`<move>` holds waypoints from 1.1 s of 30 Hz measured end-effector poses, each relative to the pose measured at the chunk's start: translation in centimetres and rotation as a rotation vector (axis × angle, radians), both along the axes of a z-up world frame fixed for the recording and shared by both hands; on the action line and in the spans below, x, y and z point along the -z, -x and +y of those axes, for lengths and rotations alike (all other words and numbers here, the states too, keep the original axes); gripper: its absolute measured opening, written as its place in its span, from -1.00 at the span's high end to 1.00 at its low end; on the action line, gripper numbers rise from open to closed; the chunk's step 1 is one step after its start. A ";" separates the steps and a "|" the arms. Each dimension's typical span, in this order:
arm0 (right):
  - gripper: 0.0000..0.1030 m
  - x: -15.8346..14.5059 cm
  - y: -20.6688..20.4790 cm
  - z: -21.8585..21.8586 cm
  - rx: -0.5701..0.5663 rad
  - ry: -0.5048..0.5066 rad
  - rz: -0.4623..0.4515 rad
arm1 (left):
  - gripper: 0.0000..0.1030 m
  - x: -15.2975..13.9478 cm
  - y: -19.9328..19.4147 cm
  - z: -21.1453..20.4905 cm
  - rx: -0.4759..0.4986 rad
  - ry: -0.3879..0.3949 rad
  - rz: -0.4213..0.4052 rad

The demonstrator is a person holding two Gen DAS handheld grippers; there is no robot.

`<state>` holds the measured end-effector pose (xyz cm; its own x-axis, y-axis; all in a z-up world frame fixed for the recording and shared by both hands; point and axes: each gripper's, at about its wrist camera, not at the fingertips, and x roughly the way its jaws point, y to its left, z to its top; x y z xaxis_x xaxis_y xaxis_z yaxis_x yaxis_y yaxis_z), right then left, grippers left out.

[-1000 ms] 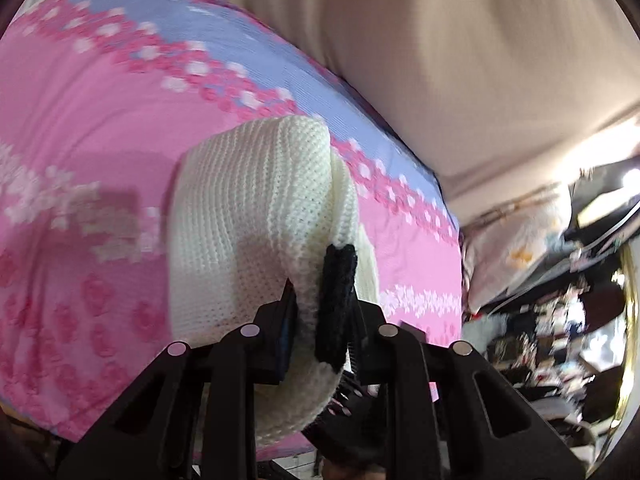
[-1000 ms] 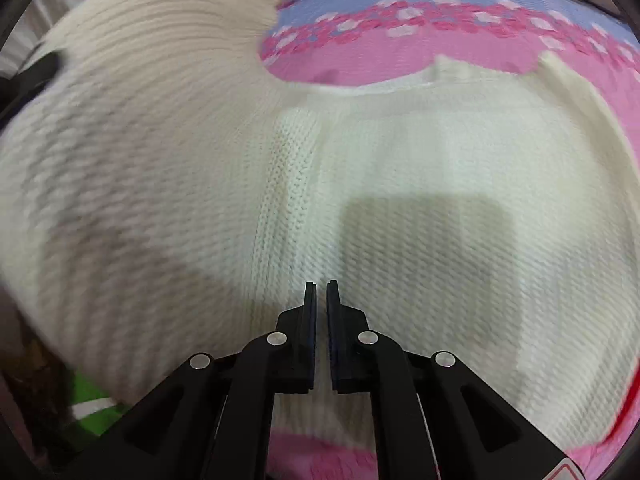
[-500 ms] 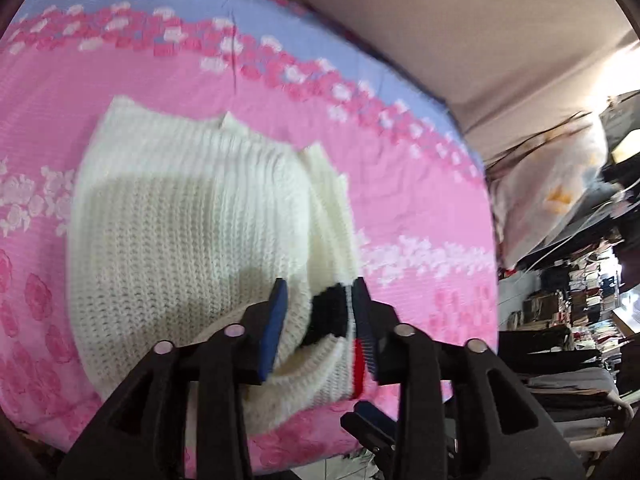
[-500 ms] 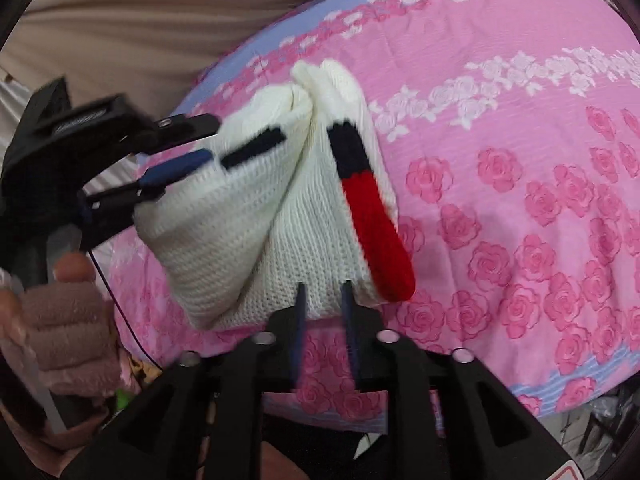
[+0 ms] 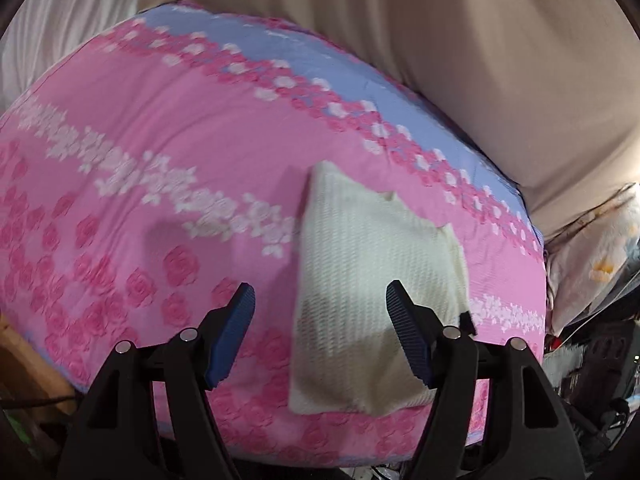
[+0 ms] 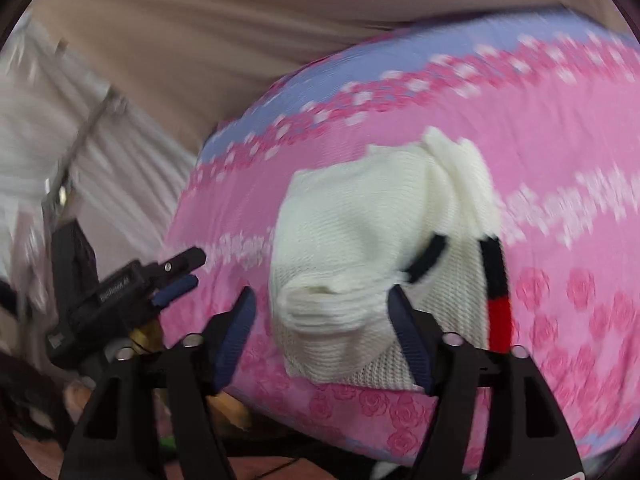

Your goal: Fold small clothes

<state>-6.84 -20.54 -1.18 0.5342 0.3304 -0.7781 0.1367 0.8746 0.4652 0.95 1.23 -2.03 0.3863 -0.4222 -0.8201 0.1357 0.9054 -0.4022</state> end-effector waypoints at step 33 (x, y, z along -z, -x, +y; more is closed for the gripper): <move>0.65 4.2 -3.5 -5.9 0.143 -0.199 0.040 | -0.31 4.4 -2.2 -1.7 0.089 0.023 0.155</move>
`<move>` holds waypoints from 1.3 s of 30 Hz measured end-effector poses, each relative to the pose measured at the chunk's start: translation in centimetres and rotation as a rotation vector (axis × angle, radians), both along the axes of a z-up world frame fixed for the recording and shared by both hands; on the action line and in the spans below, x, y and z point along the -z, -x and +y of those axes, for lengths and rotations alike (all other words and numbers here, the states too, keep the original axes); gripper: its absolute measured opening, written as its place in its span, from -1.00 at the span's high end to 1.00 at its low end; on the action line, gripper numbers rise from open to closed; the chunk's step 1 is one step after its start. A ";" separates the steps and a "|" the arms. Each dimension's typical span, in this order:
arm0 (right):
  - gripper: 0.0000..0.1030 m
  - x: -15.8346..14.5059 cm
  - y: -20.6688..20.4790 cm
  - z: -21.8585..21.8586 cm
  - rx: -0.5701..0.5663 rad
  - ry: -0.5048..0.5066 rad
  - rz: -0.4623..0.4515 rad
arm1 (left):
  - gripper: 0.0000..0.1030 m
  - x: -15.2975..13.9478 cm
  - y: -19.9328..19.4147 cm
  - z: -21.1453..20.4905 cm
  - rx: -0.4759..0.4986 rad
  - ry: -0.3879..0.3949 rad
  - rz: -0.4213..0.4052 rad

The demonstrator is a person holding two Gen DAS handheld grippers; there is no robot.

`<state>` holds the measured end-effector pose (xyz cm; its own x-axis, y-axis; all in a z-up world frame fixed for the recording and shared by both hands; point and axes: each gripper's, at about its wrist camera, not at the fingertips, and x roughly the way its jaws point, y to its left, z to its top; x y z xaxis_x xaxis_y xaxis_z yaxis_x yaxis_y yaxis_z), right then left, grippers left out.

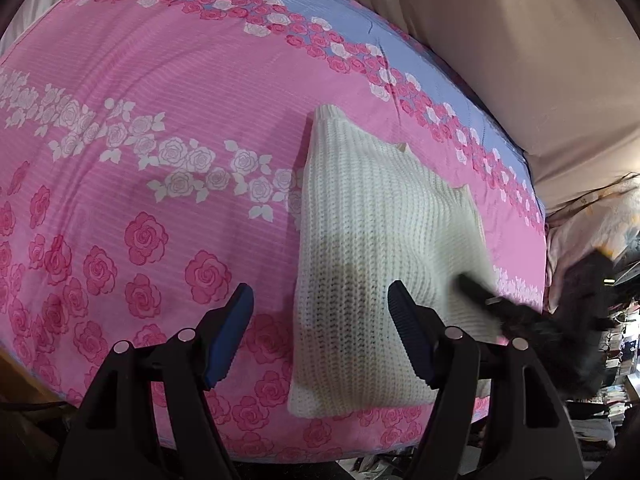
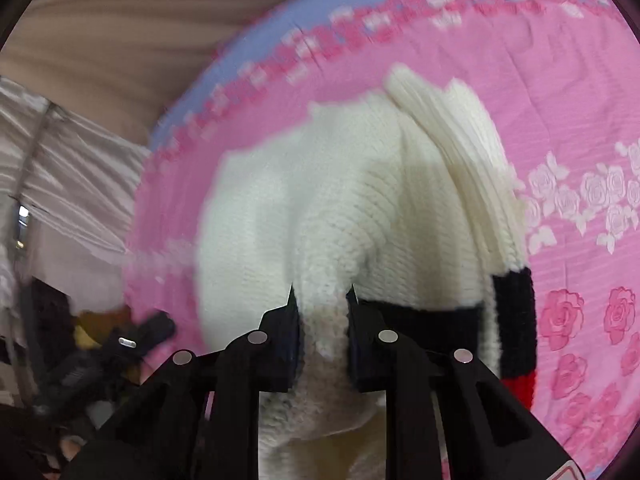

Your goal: Fold small clothes

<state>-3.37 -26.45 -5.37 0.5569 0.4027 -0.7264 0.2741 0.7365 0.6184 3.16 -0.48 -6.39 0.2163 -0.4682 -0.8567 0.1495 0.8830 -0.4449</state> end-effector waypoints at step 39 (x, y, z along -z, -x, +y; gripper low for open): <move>0.18 1.3 9.1 1.0 0.168 0.130 0.111 | 0.09 1.1 -1.2 0.5 0.125 -0.129 -0.005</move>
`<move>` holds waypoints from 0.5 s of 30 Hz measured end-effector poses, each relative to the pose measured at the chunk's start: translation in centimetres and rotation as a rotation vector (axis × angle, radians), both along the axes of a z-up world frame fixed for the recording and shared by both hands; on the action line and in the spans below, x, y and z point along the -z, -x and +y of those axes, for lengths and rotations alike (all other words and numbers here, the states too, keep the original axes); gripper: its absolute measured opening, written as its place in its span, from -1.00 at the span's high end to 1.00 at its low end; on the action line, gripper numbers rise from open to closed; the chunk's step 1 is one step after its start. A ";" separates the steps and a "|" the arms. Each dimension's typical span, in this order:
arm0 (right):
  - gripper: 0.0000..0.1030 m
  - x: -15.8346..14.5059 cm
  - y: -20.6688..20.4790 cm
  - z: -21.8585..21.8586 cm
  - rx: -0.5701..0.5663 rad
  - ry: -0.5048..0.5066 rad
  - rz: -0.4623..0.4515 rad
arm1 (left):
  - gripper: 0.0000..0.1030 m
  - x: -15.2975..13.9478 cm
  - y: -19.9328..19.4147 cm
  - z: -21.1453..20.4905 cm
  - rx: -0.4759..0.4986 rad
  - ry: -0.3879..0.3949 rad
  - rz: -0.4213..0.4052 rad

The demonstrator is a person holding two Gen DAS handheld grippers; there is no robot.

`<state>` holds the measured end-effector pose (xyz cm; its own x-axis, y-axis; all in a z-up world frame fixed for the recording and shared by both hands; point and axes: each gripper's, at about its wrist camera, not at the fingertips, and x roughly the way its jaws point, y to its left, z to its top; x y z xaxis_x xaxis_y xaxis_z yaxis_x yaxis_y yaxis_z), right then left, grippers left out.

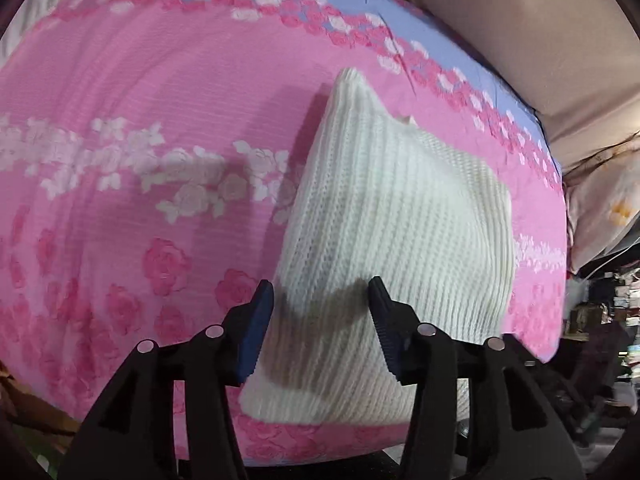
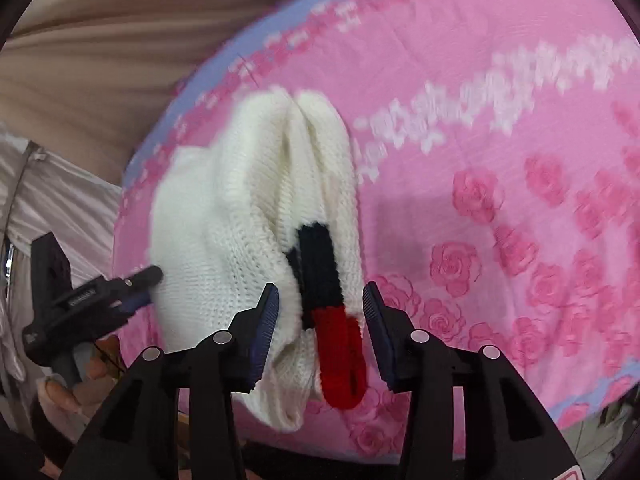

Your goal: Fold small clothes

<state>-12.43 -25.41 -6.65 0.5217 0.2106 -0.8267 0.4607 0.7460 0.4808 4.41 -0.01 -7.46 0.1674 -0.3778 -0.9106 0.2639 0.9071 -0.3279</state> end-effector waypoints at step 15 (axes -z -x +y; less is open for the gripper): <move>0.03 1.4 -9.9 1.3 -0.044 0.129 0.014 | -0.09 -3.2 2.1 -2.0 0.134 -0.161 -0.198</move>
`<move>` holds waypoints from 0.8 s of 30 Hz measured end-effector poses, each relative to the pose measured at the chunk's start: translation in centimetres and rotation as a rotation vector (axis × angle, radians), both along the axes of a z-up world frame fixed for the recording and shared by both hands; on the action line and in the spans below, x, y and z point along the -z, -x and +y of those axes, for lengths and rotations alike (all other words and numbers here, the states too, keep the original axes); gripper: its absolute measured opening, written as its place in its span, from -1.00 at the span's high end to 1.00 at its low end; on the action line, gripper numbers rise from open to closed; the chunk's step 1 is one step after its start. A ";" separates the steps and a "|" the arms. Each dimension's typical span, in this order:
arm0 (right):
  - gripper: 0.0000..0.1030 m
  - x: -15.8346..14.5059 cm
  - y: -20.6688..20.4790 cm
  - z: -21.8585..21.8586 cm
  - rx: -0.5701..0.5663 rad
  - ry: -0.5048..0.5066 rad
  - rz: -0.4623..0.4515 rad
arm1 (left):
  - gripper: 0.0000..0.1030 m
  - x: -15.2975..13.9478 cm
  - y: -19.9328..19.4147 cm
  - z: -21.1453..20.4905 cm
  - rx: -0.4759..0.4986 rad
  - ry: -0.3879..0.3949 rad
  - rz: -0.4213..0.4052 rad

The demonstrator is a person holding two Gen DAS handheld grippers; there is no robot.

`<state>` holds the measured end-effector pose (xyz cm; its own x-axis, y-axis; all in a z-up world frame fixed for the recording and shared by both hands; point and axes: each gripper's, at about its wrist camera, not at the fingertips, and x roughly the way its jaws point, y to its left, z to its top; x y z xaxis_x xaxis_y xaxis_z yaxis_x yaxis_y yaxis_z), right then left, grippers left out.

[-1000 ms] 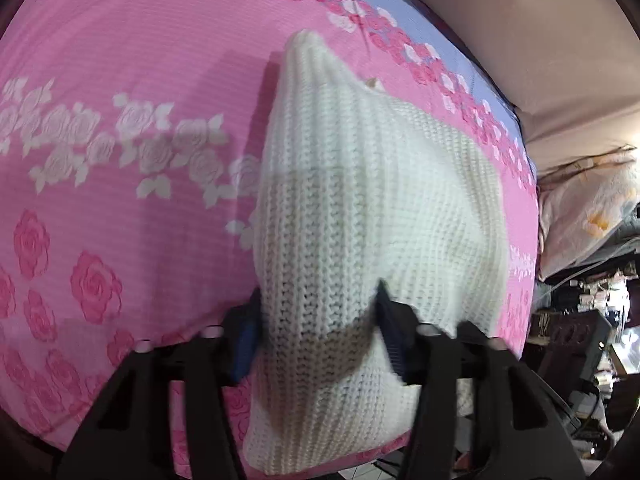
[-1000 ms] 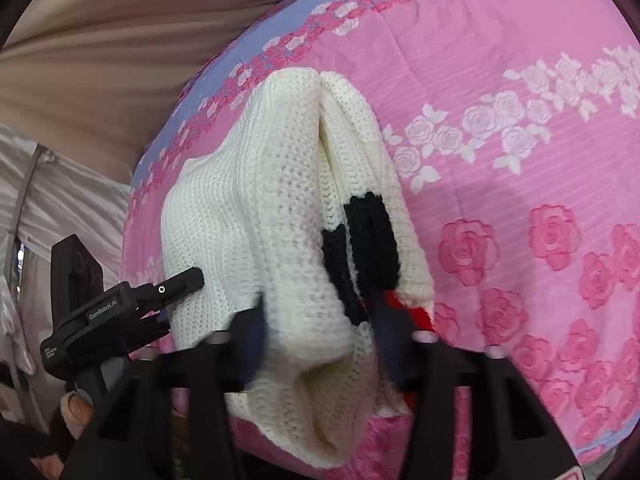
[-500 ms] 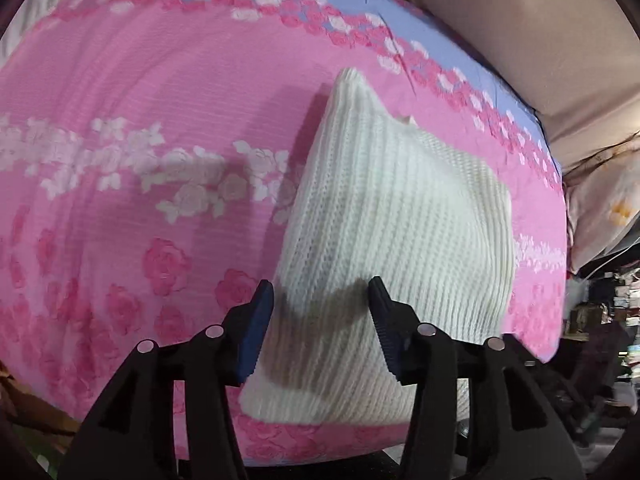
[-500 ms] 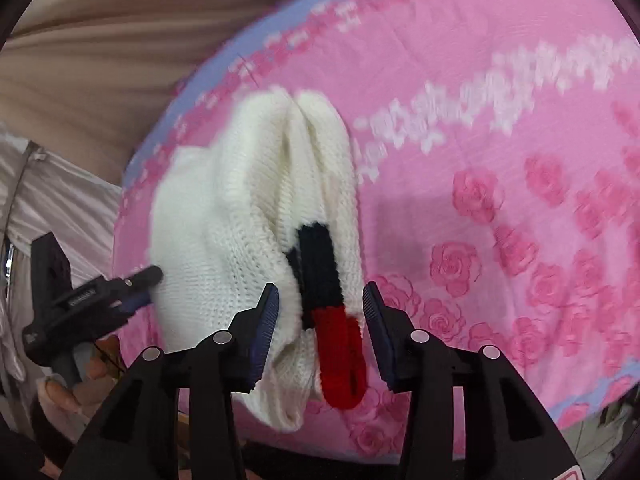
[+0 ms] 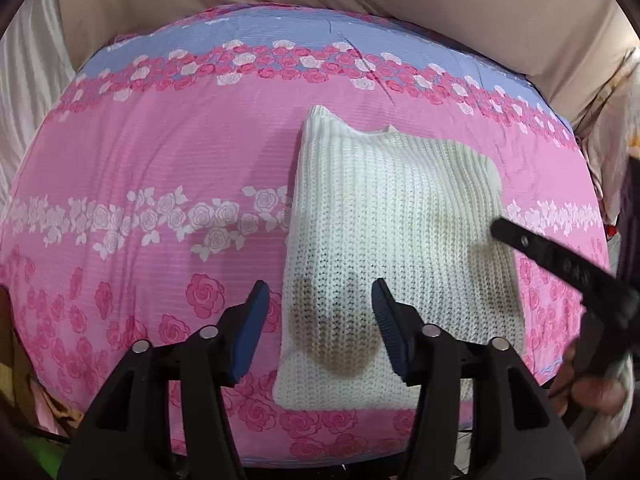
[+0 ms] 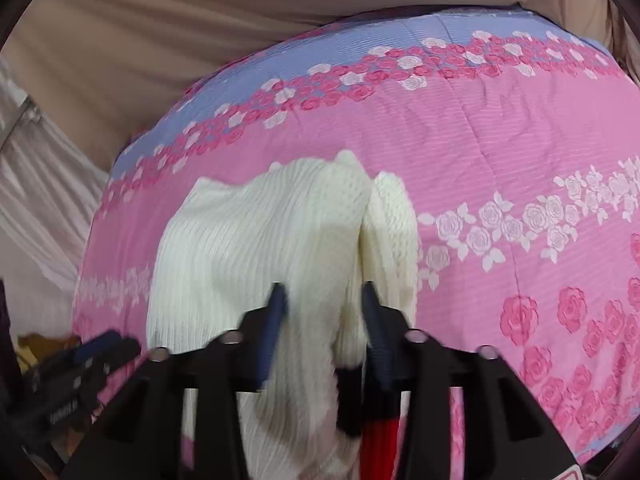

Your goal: Fold small clothes

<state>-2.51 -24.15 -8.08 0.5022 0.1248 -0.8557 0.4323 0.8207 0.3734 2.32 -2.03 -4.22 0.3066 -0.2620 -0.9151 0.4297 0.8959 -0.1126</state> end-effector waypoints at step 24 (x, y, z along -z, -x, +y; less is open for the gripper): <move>-0.06 -0.8 8.3 3.3 -0.037 -0.156 0.020 | -0.15 1.1 -0.9 0.3 0.005 -0.075 -0.013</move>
